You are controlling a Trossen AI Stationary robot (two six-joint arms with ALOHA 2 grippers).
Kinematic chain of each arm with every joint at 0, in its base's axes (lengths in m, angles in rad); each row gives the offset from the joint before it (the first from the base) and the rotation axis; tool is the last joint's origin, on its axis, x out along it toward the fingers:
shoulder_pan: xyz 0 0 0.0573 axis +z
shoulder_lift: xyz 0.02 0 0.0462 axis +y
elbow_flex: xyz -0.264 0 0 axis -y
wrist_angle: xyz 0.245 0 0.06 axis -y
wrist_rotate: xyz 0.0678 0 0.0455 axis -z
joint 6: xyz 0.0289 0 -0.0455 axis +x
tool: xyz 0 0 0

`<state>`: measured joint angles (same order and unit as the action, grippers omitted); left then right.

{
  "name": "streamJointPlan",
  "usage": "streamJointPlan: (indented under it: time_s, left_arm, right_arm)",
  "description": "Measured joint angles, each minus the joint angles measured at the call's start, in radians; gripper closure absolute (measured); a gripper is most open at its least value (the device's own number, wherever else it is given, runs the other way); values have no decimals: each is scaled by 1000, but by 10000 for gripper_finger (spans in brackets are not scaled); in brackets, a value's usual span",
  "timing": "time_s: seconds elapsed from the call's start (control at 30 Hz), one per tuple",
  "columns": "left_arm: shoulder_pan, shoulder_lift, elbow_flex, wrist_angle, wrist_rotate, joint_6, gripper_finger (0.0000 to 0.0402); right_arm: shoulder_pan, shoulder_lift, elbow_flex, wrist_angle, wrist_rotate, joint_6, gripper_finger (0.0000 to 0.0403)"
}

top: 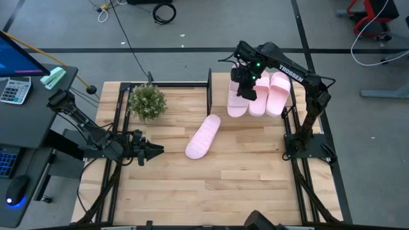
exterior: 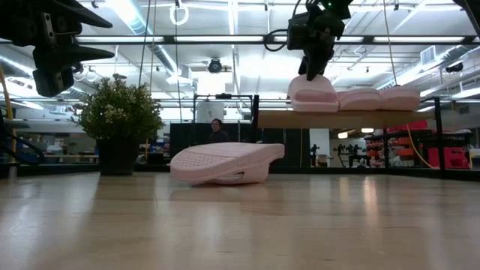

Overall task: Pick and place slides into the shelf
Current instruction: Put the bottom pink slide on the shelf

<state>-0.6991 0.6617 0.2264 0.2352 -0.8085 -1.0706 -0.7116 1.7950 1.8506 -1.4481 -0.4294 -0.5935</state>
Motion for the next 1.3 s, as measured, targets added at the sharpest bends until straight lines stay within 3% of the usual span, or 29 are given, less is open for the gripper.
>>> streamJointPlan:
  time_s: [0.47, 0.83, 1.3]
  left_arm:
    - [0, 0, 0, 0, 0, 0, 222]
    - [0, 0, 0, 0, -3, 0, 223]
    - [0, 0, 0, -1, -3, 7, 222]
  right_arm:
    - [11, 0, -10, 50, 51, -3, 390]
    - [27, 0, -11, 76, 148, -9, 352]
    - [27, 0, -11, 57, 200, 0, 289]
